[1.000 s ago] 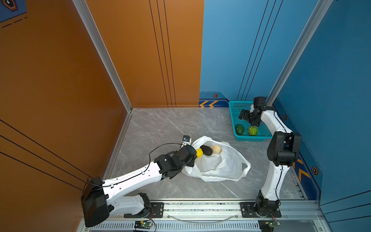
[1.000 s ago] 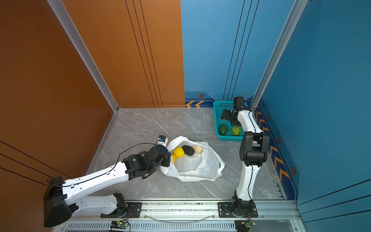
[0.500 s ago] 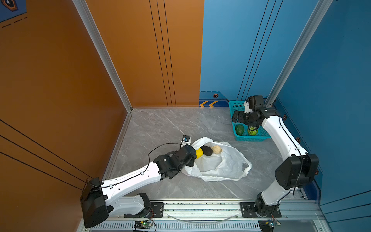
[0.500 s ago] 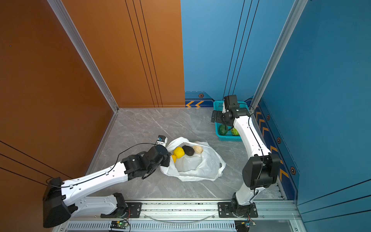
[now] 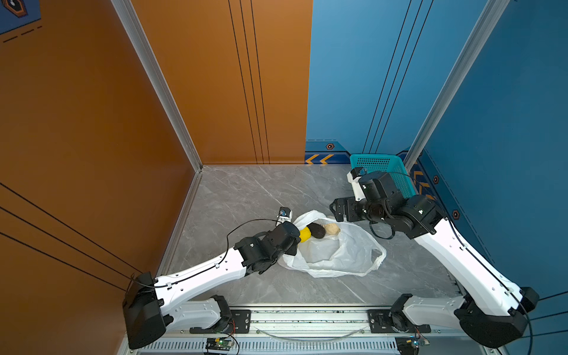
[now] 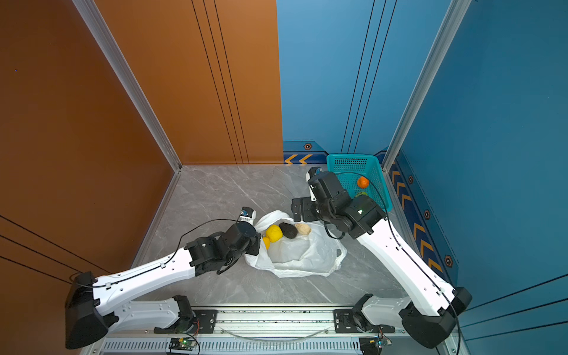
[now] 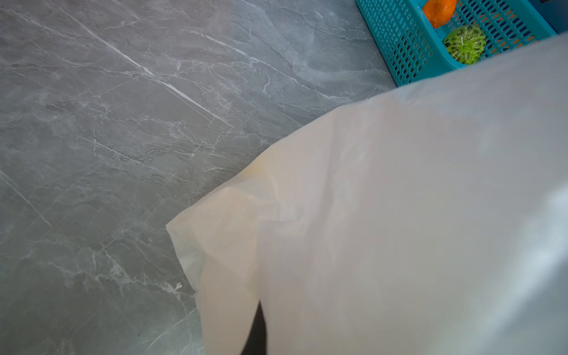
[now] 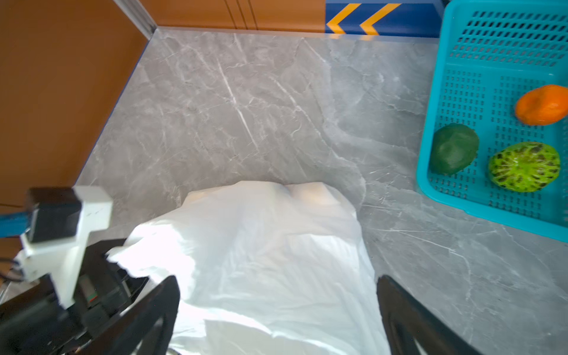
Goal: Untie the knot of the plastic bag and take out the fruit
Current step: 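Move the right gripper back into the bag above the remaining fruits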
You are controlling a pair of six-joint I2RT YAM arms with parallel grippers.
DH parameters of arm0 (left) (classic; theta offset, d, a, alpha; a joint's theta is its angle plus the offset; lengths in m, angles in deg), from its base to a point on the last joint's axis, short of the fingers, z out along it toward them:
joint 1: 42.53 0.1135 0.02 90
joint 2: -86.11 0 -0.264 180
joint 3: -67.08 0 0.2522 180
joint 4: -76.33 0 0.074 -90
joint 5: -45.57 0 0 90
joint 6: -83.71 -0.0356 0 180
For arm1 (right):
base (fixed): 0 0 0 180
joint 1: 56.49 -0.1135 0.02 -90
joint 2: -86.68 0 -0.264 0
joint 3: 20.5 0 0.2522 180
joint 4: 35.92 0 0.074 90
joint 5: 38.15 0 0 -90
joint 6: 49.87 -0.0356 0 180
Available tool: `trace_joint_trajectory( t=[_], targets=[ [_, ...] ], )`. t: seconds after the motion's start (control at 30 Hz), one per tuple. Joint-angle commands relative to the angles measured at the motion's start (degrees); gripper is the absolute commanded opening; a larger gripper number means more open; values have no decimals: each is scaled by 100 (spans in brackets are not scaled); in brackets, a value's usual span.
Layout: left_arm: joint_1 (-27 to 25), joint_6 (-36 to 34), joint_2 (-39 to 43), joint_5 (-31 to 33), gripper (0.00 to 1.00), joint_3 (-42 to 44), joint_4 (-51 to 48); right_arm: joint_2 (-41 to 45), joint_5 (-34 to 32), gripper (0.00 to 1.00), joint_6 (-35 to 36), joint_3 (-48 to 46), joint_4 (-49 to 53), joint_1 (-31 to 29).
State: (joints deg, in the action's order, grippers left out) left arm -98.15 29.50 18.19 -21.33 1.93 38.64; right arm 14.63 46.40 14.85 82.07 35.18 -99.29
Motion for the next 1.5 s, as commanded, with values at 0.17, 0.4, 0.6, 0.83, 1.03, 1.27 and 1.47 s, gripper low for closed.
trace_joint_trajectory(
  t=[0.17,0.4,0.6,0.83,1.03,1.27,1.47],
  targets=[
    [30,-89,-19,114,0,-146,-174,365,-493,100,-846,-585,149,-1352],
    [71,-72,-6,87,0,-178,-175,554,-494,100,-1247,-1772,-570,-1823],
    [114,-133,-19,55,0,-259,-190,297,-666,99,-1164,-2620,-1199,-2068],
    [133,-133,-72,-12,0,-288,-196,-214,-685,98,-1173,-3106,-1809,-2107],
    [128,-142,-20,-16,0,-292,-194,-972,-358,97,-1118,-3014,-2015,-1739],
    [125,-151,45,-76,0,-266,-238,-1851,-279,95,-1221,-2670,-2104,-1504],
    [121,-107,10,-248,0,-255,-280,-2078,-407,94,-1913,-2570,-2427,-1241]
  ],
)
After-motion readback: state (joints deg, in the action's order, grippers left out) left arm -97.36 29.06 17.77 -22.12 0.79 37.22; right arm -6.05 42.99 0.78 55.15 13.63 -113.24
